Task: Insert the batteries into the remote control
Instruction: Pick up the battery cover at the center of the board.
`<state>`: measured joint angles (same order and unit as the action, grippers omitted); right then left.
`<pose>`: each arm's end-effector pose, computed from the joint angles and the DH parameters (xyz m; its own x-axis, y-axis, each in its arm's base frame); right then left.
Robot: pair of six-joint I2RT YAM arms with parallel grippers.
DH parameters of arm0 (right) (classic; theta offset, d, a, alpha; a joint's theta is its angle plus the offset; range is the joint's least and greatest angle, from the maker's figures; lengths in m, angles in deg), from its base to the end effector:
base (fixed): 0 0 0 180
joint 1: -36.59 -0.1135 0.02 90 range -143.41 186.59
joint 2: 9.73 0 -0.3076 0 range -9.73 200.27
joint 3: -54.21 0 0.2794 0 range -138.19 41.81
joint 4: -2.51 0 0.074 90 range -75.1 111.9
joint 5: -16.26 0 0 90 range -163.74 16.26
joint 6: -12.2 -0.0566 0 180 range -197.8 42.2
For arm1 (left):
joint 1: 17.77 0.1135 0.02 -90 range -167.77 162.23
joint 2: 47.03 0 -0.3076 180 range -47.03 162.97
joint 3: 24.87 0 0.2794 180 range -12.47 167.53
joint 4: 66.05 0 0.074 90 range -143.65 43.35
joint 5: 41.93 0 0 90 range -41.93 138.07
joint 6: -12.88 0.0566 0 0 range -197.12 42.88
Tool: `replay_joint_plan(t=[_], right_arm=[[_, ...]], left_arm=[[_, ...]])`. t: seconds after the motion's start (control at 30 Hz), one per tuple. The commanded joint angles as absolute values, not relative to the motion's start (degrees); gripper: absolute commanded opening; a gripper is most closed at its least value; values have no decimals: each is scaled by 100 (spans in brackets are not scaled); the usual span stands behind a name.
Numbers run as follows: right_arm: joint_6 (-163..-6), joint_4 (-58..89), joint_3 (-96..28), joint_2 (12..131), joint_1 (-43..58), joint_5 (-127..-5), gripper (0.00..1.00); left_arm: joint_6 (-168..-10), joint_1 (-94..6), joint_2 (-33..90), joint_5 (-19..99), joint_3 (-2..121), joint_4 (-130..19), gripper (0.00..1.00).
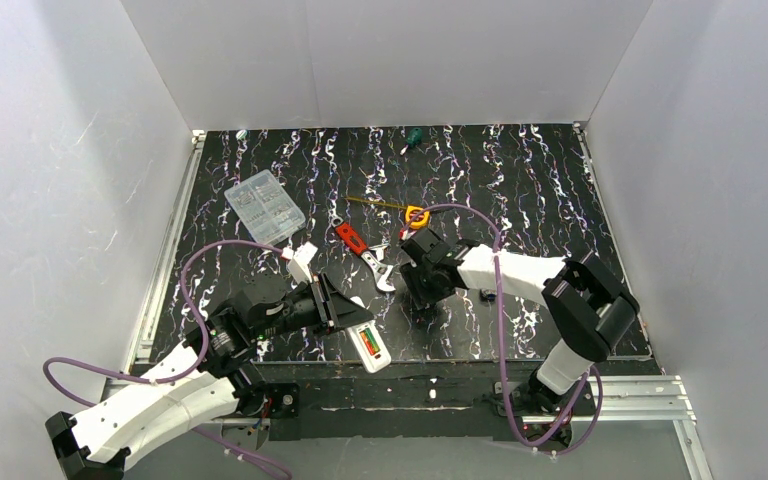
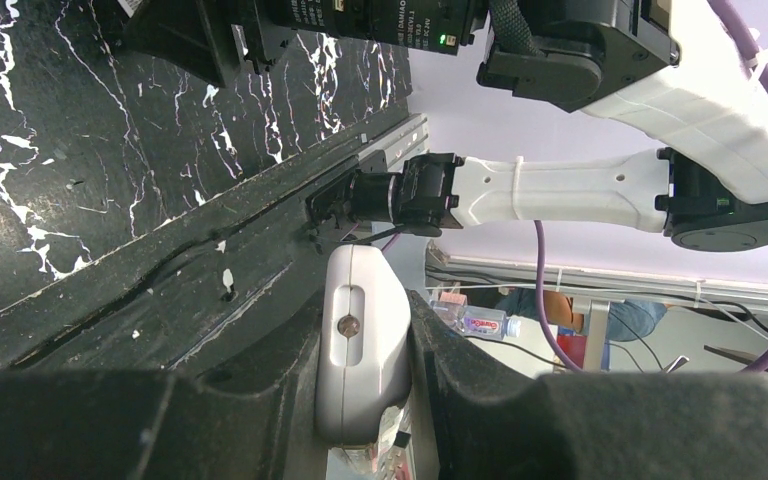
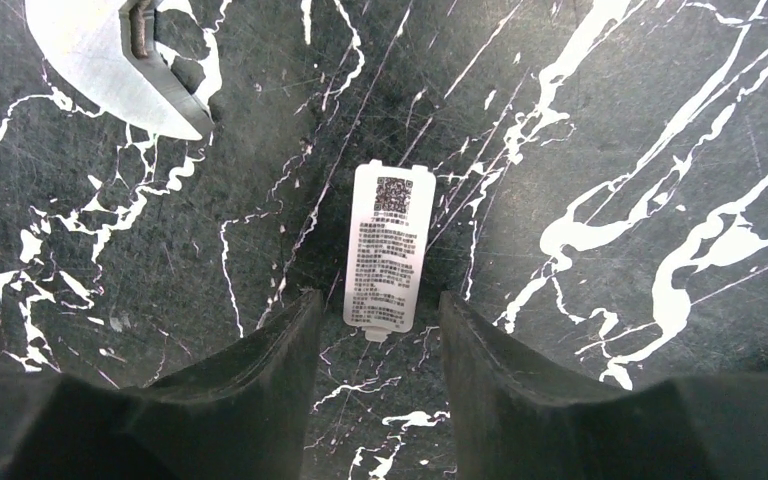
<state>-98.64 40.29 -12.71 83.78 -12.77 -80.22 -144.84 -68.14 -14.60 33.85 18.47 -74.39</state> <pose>0.2296 0.2576 0.1780 -0.8057 -0.3960 -0.4405 -0.4660 0.8828 0.0588 0.0890 -0.1293 0.3738 -0.7480 -0.5031 -0.4329 0.5337 -0.0683 -0.8429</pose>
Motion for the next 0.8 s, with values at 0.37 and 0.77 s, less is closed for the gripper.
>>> replay_joint_plan(t=[0.37,0.77], right_arm=[[-9798,4309,-1514,8655,-1535,-8637,41],[-9698,4795,-1683,8007,-1553,-8599,26]], left_arm=[[-14506,-6813,-1521,3330,2035,-7663,0],[-14480,-6813,-1670,3607,1816,-7715,0]])
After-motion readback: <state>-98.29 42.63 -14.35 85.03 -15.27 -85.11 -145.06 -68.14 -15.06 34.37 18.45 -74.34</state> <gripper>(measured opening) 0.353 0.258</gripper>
